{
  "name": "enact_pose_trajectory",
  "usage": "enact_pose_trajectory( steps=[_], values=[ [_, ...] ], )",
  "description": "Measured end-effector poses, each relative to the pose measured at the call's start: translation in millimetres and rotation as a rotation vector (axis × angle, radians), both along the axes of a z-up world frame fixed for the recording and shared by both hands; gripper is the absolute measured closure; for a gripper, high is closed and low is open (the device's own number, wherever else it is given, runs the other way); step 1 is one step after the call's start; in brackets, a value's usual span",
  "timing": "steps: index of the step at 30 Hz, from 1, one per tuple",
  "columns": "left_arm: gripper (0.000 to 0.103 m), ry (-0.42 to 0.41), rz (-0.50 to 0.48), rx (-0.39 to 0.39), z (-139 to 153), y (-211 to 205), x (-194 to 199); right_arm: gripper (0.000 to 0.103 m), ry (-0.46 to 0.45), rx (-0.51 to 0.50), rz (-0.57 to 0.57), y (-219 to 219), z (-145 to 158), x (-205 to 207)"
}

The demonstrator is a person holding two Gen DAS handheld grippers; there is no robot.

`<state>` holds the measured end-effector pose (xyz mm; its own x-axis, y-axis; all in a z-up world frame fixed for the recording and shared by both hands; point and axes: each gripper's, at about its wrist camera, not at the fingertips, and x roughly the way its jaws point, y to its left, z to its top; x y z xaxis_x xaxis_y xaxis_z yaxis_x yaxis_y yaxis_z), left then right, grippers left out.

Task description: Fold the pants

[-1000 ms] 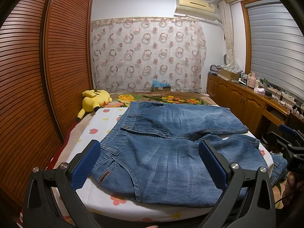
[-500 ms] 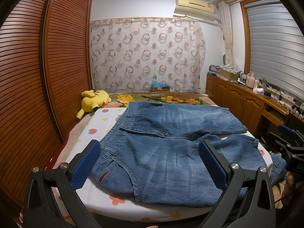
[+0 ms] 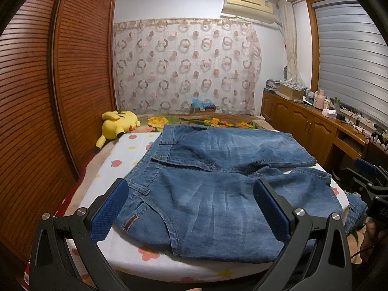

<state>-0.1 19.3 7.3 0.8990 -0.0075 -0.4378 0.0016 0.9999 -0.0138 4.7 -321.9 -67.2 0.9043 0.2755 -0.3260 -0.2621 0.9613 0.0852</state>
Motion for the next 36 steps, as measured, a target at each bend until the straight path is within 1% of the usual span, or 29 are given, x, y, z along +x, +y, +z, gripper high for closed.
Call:
enact_pose_trajectory(
  steps=[4,6,11,13,15,25,28,34,36],
  values=[
    [0.0,0.023,0.003,0.006,-4,1,5,0.0,0.014,0.0,-0.001,-2,4,1],
    [0.0,0.036,0.005,0.013,-15,-1,9,0.0,0.019,-0.001,-0.002,-3,5,2],
    [0.0,0.063,-0.005,0.023,-27,5,16,0.0,0.037,0.001,-0.004,-3,4,5],
    [0.0,0.084,-0.012,0.013,-32,9,19,0.0,0.043,-0.003,-0.009,-4,3,7],
    [0.0,0.1,-0.016,-0.001,-39,16,23,0.0,0.051,-0.008,-0.017,-3,4,9],
    [0.0,0.156,0.023,-0.004,-63,50,38,0.001,0.09,-0.034,-0.076,-7,6,19],
    [0.0,0.173,0.036,-0.002,-67,61,42,0.001,0.109,-0.045,-0.095,-6,6,21],
    [0.0,0.198,0.063,-0.029,-73,92,49,0.003,0.155,-0.063,-0.132,-6,7,26],
    [0.004,0.204,0.076,-0.034,-76,102,51,0.004,0.174,-0.065,-0.143,-7,8,28]
  ],
)
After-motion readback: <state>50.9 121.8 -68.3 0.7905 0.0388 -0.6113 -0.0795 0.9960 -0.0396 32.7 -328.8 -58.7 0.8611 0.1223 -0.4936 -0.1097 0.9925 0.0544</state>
